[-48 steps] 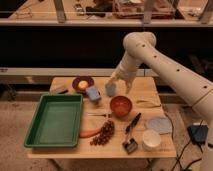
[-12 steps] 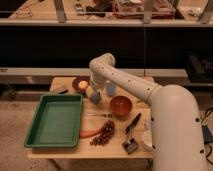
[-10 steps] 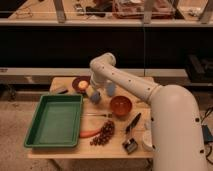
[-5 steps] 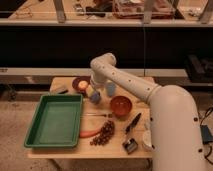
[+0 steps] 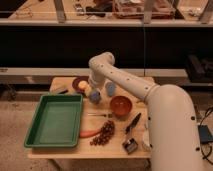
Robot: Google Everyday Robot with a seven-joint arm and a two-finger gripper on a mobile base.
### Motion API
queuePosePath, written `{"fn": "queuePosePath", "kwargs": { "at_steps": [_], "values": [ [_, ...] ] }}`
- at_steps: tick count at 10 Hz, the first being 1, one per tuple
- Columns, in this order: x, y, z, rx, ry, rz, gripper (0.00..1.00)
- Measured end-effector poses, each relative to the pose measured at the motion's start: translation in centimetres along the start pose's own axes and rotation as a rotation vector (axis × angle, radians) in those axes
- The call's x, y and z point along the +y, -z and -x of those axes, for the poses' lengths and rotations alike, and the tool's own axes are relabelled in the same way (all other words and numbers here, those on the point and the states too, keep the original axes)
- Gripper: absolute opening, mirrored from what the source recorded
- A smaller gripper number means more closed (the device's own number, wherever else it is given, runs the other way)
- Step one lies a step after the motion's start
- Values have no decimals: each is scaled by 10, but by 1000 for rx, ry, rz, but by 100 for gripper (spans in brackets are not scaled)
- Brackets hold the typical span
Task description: Place sponge in table surface
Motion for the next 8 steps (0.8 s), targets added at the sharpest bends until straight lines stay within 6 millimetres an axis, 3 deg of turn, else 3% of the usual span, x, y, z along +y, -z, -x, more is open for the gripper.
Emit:
{"fn": "queuePosePath", "kwargs": {
  "at_steps": [5, 7, 8],
  "values": [
    [-3, -10, 5, -27, -5, 11, 65],
    [-5, -13, 8, -27, -6, 12, 54],
    [-7, -13, 8, -23, -5, 13, 42]
  ]
}}
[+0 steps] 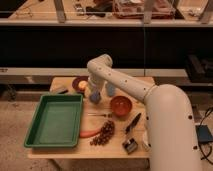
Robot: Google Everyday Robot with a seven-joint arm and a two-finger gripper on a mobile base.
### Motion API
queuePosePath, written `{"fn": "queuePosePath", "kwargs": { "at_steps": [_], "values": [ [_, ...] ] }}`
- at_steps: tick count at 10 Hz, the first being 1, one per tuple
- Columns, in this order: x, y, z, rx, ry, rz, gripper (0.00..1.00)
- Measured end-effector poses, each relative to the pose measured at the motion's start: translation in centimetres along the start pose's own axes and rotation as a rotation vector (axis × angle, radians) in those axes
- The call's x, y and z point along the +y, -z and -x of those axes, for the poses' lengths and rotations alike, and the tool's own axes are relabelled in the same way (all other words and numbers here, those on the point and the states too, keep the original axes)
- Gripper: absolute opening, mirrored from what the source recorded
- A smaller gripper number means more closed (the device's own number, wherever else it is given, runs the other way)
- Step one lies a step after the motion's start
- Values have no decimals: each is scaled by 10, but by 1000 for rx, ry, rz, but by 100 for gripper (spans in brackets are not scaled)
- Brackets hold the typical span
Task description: Place sponge in table surface
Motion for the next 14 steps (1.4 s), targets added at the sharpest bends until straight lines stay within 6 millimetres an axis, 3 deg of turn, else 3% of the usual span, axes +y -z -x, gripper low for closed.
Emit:
{"fn": "queuePosePath", "kwargs": {
  "at_steps": [4, 5, 6, 7, 10, 12, 14],
  "values": [
    [0, 0, 0, -8, -5, 5, 3],
    [7, 3, 1, -1, -19, 8, 0],
    [15, 9, 0, 11, -38, 7, 0],
    [35, 22, -2, 39, -76, -3, 0],
    [81, 72, -11, 103, -124, -23, 0],
    [116, 94, -1, 102, -169, -37, 0],
    [142, 96, 16, 76, -239, -65, 0]
  ]
}}
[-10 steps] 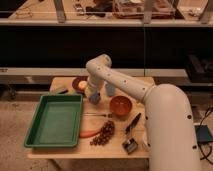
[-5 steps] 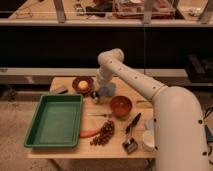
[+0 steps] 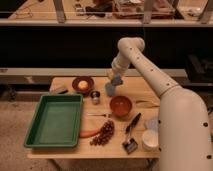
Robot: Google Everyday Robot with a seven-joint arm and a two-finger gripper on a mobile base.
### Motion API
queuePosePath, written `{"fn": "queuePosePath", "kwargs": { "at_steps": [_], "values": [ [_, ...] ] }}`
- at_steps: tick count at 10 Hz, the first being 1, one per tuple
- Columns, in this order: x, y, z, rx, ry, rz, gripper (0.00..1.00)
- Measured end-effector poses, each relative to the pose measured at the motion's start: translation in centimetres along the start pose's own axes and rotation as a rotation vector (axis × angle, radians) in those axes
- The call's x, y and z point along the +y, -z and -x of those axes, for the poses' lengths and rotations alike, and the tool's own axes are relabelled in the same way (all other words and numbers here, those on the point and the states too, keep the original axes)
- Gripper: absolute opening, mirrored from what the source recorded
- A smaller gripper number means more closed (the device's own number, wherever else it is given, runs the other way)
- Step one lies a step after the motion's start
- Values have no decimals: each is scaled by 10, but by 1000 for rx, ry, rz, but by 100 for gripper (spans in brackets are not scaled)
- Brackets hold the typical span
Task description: Place sponge in table surface
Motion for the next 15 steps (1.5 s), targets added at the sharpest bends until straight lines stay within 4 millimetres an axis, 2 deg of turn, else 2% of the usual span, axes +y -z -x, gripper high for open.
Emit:
{"fn": "queuePosePath", "kwargs": {
  "at_steps": [2, 4, 10, 12, 15],
  "values": [
    [30, -5, 19, -20, -68, -8, 0],
    [23, -5, 14, -16, -61, -14, 0],
    [30, -4, 16, -15, -73, -4, 0],
    [44, -1, 11, -15, -105, 34, 0],
    [95, 10, 14, -15, -178, 105, 0]
  ]
}}
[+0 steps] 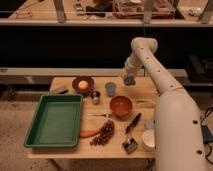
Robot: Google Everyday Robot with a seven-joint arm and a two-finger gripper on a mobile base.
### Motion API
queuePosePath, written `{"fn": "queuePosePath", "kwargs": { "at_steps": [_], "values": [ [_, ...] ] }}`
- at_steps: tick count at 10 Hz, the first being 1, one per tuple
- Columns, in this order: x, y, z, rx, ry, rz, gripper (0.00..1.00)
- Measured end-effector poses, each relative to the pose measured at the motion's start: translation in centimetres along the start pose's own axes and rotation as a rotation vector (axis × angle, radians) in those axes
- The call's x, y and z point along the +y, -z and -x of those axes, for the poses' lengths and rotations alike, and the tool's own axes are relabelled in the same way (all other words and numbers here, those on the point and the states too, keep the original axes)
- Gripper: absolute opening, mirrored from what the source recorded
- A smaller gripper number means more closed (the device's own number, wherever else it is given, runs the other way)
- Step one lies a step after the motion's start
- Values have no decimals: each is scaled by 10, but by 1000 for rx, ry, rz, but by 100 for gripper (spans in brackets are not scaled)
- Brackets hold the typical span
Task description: Place sponge in table surface
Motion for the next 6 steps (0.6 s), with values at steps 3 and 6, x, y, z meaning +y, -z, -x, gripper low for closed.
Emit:
{"fn": "queuePosePath", "kwargs": {
  "at_steps": [3, 6],
  "values": [
    [19, -14, 2, -15, -59, 18, 0],
    [28, -29, 11, -40, -101, 15, 0]
  ]
}}
